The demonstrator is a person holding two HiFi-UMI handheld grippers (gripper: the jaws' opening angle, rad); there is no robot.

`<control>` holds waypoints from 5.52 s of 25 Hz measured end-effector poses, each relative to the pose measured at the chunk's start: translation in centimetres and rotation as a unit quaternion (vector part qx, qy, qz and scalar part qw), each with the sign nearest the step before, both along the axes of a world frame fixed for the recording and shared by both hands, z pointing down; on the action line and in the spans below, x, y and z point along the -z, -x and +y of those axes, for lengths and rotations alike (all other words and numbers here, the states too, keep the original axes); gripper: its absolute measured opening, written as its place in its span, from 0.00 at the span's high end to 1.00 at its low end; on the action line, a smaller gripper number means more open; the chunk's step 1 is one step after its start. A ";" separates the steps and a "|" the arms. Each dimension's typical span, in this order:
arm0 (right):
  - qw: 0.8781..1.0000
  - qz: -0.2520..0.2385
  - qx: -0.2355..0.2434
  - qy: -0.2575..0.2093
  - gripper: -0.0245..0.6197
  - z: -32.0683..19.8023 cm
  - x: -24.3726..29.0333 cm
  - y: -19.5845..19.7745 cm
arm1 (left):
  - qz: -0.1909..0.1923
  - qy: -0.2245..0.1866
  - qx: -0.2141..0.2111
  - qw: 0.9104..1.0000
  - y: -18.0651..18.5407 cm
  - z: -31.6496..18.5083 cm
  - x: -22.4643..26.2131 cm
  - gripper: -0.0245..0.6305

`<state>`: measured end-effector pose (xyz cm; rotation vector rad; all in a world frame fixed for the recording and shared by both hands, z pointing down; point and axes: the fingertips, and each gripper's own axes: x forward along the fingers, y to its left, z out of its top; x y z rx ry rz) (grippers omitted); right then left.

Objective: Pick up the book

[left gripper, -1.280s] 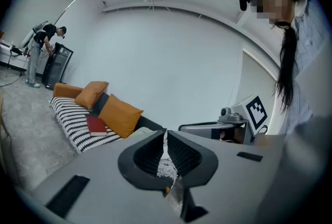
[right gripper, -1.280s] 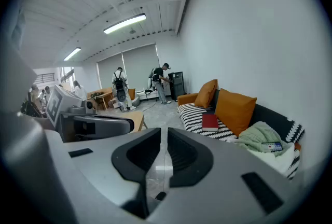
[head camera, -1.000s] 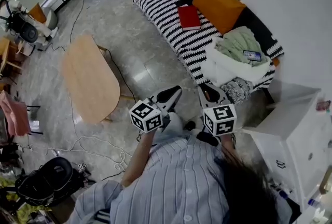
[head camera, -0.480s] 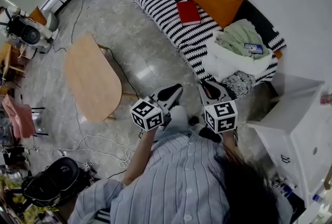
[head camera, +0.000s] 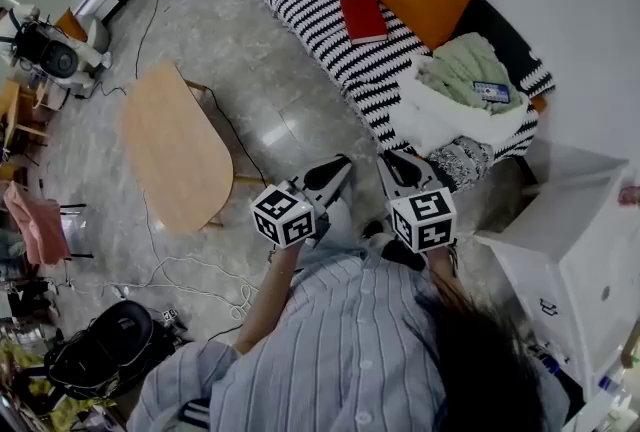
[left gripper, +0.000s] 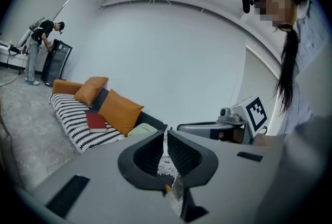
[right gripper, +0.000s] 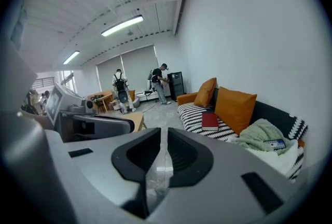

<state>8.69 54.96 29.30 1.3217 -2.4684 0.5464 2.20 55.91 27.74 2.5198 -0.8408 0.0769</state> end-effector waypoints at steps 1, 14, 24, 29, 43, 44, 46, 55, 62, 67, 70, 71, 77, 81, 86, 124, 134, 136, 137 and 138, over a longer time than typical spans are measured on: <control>1.000 0.001 0.000 0.002 0.88 -0.3 -0.1 0.0 | 0.006 0.002 0.003 1.000 0.2 -0.6 0.0 0.94; 0.999 0.010 -0.018 0.037 0.88 -9.1 -1.9 1.4 | 0.015 0.018 -0.013 1.000 1.9 -10.5 -0.9 0.94; 0.997 -0.011 -0.057 0.049 0.88 -19.1 -0.9 4.8 | 0.014 0.012 -0.052 0.998 5.3 -20.8 0.5 0.94; 0.996 -0.010 -0.073 0.049 0.88 -23.1 -0.6 6.9 | 0.015 0.003 -0.067 0.998 7.4 -25.6 0.9 0.94; 0.992 0.015 -0.110 0.062 0.88 -27.8 -0.7 10.6 | 0.038 0.002 -0.076 0.996 12.5 -31.2 0.8 0.94; 0.992 0.016 -0.113 0.062 0.88 -27.9 -0.7 10.6 | 0.041 0.003 -0.076 0.996 12.7 -31.4 0.7 0.94; 0.991 0.019 -0.118 0.063 0.88 -28.0 -0.8 10.6 | 0.047 0.004 -0.076 0.996 12.8 -31.5 0.6 0.94; 0.991 0.036 -0.110 0.060 0.88 -29.7 0.2 10.1 | 0.082 0.001 -0.043 0.996 13.9 -32.2 0.8 0.94; 0.991 0.025 -0.114 0.065 0.88 -32.3 -0.1 8.7 | 0.103 -0.002 0.005 0.995 15.5 -34.8 0.9 0.94; 0.989 0.011 -0.126 0.080 0.88 -34.9 -1.7 6.7 | 0.085 0.021 0.003 0.996 14.4 -36.9 -0.9 0.94; 0.987 0.003 -0.134 0.089 0.88 -37.0 -2.4 5.3 | 0.072 0.026 0.006 0.997 13.7 -39.0 -1.5 0.94; 0.987 0.001 -0.136 0.091 0.88 -37.8 -2.5 4.8 | 0.068 0.022 0.009 0.997 13.4 -39.7 -1.5 0.94; 0.984 -0.006 -0.147 0.104 0.88 -42.6 -3.6 1.2 | 0.046 0.024 0.022 0.998 11.8 -44.5 -2.2 0.94; 0.981 -0.010 -0.158 0.112 0.88 -46.6 -5.4 -0.6 | 0.053 0.049 0.029 0.997 11.2 -48.1 -3.9 0.94; 0.980 -0.020 -0.161 0.118 0.88 -51.4 -8.1 -1.7 | 0.026 0.050 0.026 0.998 10.2 -51.5 -6.4 0.94; 0.959 -0.014 -0.052 0.277 0.75 -71.0 -40.4 -8.2 | -0.032 0.258 0.007 0.965 1.2 -68.5 -37.7 0.71; 0.954 -0.066 -0.049 0.287 0.60 -76.8 -45.0 -5.9 | -0.067 0.332 -0.011 0.941 1.2 -71.4 -44.3 0.50; 0.948 -0.067 -0.059 0.306 0.59 -74.9 -45.7 -6.4 | -0.072 0.345 -0.027 0.935 0.9 -69.8 -45.6 0.49; 0.946 -0.065 -0.061 0.312 0.59 -74.4 -46.3 -6.5 | -0.073 0.349 -0.029 0.934 1.1 -69.5 -46.3 0.49; 0.945 -0.064 -0.060 0.316 0.58 -74.2 -47.0 -6.2 | -0.072 0.352 -0.027 0.933 1.3 -69.4 -47.1 0.49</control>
